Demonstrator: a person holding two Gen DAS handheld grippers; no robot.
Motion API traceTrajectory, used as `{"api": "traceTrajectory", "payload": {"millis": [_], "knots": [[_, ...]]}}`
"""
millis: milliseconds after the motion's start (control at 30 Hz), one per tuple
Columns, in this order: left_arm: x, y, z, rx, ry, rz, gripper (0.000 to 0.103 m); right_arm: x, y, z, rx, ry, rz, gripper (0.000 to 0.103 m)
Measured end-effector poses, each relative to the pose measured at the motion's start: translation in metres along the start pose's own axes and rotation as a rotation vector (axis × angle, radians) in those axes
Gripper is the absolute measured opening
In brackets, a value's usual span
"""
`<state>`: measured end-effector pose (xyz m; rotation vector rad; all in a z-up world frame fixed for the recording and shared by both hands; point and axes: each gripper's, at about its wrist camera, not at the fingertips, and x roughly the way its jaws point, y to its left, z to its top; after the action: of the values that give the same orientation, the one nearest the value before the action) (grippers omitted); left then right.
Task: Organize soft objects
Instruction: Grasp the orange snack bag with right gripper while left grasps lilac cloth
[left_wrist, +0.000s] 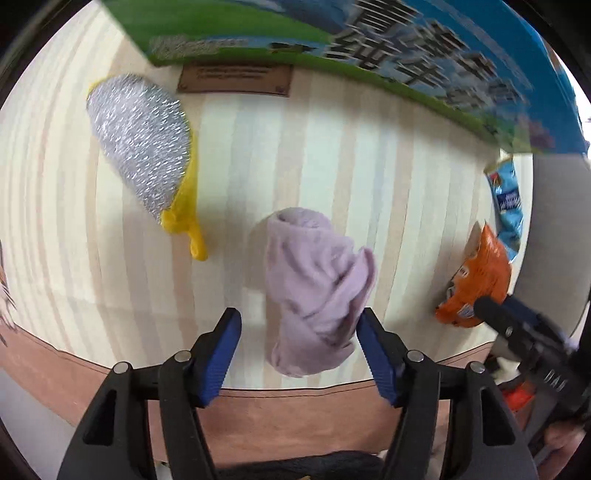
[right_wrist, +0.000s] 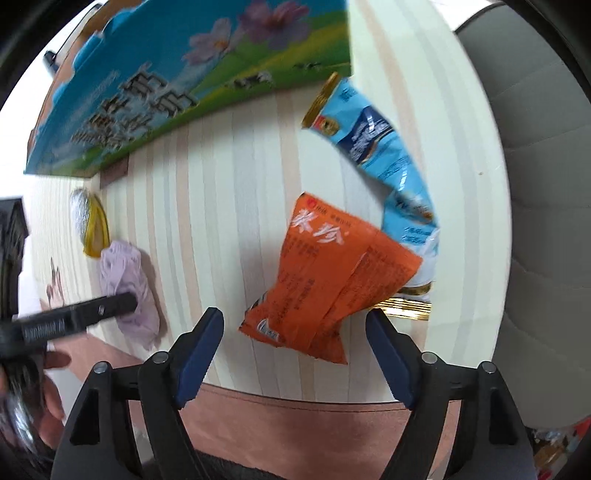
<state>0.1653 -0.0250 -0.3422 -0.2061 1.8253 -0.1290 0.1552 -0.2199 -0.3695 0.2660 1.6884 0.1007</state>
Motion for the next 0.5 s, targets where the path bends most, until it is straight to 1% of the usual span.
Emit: {"api": "traceTrajectory", "payload": {"millis": [67,100,167,200,233,300,333,367,400,433,500], "knots": [[0.006,-0.02,0.001,0.032,0.01,0.034,0.063,0.003,-0.007,0.002,0.04,0.011,0.013,0.082],[0.011,-0.02,0.001,0.04,0.013,0.045,0.063,0.008,-0.01,0.001,0.056,0.017,0.019,0.082],[0.023,-0.036,0.003,0.07,0.028,0.07,0.063,0.016,-0.013,0.005,0.092,0.029,0.029,0.082],[0.028,-0.042,0.004,0.082,0.036,0.087,0.063,0.02,-0.014,0.006,0.102,0.033,0.025,0.082],[0.034,-0.051,0.002,0.1,0.038,0.12,0.063,0.024,-0.015,0.006,0.105,0.032,0.017,0.081],[0.038,-0.061,0.001,0.119,0.007,0.162,0.062,0.029,-0.011,0.002,0.092,0.02,-0.011,0.079],[0.039,-0.067,-0.001,0.126,-0.003,0.176,0.054,0.029,-0.008,0.001,0.076,0.01,-0.035,0.07],[0.039,-0.075,0.0,0.134,-0.023,0.197,0.046,0.031,-0.003,-0.001,0.049,0.002,-0.079,0.062],[0.036,-0.082,0.004,0.142,-0.032,0.209,0.035,0.033,0.001,-0.002,0.03,0.001,-0.099,0.049],[0.035,-0.089,-0.001,0.15,-0.032,0.207,0.035,0.033,0.004,-0.005,0.006,-0.006,-0.11,0.047],[0.027,-0.106,-0.005,0.148,-0.051,0.195,0.035,0.035,0.007,-0.01,-0.018,0.012,-0.1,0.044]]}}
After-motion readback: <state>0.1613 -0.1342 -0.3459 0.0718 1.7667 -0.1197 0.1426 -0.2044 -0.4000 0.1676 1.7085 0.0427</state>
